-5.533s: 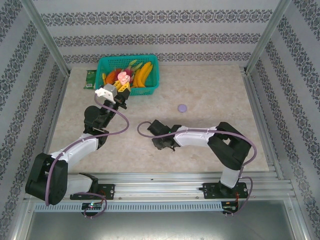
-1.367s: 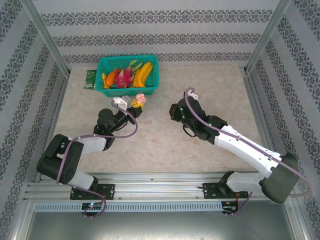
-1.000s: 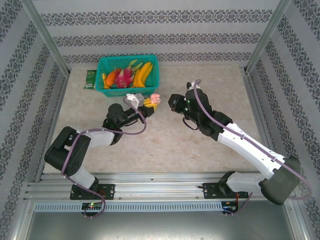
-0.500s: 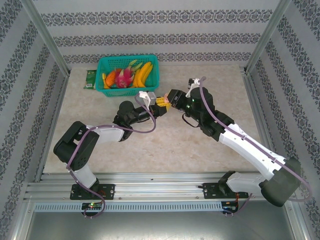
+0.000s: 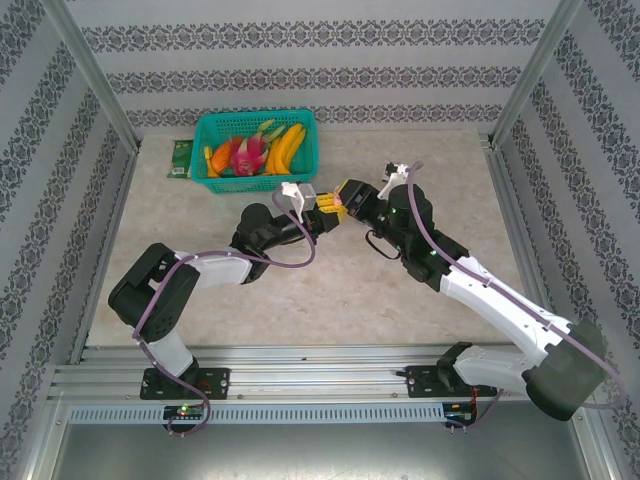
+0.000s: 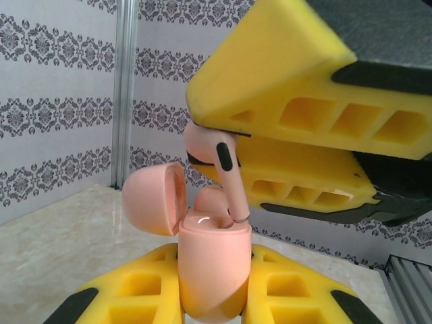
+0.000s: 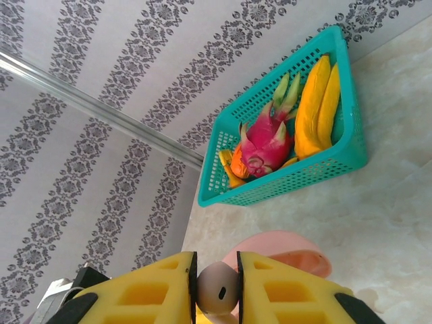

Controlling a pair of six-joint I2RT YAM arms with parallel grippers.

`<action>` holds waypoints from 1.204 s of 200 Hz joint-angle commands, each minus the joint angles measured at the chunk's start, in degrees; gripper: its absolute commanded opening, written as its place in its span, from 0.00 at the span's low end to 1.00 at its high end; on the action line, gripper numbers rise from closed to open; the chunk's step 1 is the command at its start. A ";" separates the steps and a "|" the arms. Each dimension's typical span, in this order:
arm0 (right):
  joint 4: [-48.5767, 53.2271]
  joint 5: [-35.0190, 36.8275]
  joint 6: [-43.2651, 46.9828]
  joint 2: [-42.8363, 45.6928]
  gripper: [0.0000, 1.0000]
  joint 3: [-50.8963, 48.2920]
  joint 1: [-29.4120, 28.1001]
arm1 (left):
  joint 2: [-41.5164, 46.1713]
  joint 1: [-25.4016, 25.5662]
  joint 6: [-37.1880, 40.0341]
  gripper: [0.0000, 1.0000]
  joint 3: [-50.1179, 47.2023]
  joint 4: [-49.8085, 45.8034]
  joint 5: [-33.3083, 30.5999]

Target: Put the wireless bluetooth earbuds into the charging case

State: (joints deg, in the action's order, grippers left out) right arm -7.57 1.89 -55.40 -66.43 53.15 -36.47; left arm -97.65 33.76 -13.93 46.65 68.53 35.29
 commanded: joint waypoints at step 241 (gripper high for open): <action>-6.73 2.59 2.22 3.20 0.21 -1.55 0.09 | 0.44 1.91 -2.24 0.00 1.33 6.19 -1.45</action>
State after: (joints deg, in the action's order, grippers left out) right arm -12.29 3.18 -54.06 -63.42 49.76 -36.49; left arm -97.65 34.87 -15.51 46.76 70.39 33.21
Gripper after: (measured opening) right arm 0.207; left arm 0.200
